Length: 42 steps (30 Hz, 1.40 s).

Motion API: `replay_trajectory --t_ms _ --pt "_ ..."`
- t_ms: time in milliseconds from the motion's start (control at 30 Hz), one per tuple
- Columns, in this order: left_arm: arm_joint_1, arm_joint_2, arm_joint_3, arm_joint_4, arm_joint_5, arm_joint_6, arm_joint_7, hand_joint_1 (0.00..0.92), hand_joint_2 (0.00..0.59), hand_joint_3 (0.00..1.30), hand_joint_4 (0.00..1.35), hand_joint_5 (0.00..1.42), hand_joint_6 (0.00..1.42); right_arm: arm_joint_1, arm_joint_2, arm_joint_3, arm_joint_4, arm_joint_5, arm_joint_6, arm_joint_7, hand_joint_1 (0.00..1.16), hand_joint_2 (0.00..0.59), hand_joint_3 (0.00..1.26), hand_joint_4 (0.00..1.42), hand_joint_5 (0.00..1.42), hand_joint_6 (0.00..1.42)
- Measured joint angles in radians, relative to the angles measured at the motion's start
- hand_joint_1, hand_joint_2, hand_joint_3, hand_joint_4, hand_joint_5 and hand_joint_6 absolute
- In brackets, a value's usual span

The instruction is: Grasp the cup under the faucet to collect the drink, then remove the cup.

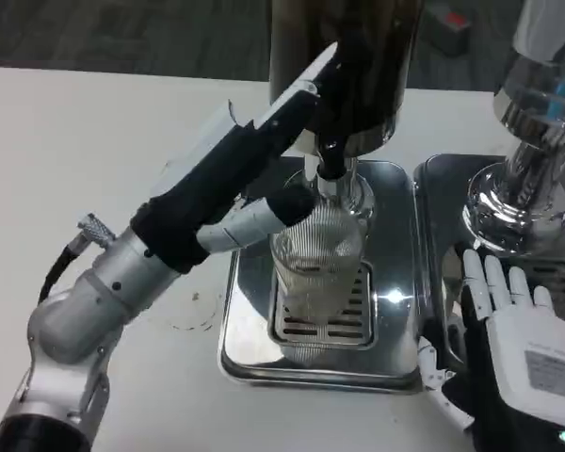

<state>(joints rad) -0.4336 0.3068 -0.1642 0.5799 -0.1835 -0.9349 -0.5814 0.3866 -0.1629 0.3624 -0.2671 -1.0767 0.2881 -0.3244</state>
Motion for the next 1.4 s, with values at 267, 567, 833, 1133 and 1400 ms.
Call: replay_trajectory --t_ms 267,567,833,1133,1400 --pt "-0.012 -0.010 -0.004 0.002 0.080 -0.060 -0.003 0.000 0.112 0.00 0.00 0.04 0.00 0.006 0.000 -0.002 0.000 0.001 0.000 -0.003 0.33 0.544 0.00 0.00 0.00 0.00" --pt "-0.011 0.000 -0.005 -0.011 0.143 -0.082 0.018 0.000 0.110 0.00 0.00 0.05 0.00 0.003 -0.001 -0.005 0.000 0.006 0.000 -0.003 0.33 0.544 0.00 0.00 0.00 0.00" --pt "-0.010 0.025 -0.015 -0.052 0.280 -0.109 0.087 0.000 0.114 0.00 0.00 0.06 0.00 -0.002 0.000 -0.008 0.000 0.009 0.000 -0.003 0.33 0.544 0.00 0.00 0.00 0.00" --pt "-0.010 0.040 -0.028 -0.074 0.359 -0.116 0.154 0.000 0.115 0.01 0.00 0.07 0.00 -0.001 0.014 -0.020 -0.003 0.049 -0.006 -0.003 0.35 0.518 0.01 0.00 0.00 0.00" --pt "-0.010 0.051 -0.045 -0.075 0.375 -0.116 0.193 0.000 0.115 0.02 0.00 0.07 0.00 0.001 0.041 -0.117 -0.024 0.372 -0.133 0.037 0.55 0.341 0.00 0.00 0.00 0.07"
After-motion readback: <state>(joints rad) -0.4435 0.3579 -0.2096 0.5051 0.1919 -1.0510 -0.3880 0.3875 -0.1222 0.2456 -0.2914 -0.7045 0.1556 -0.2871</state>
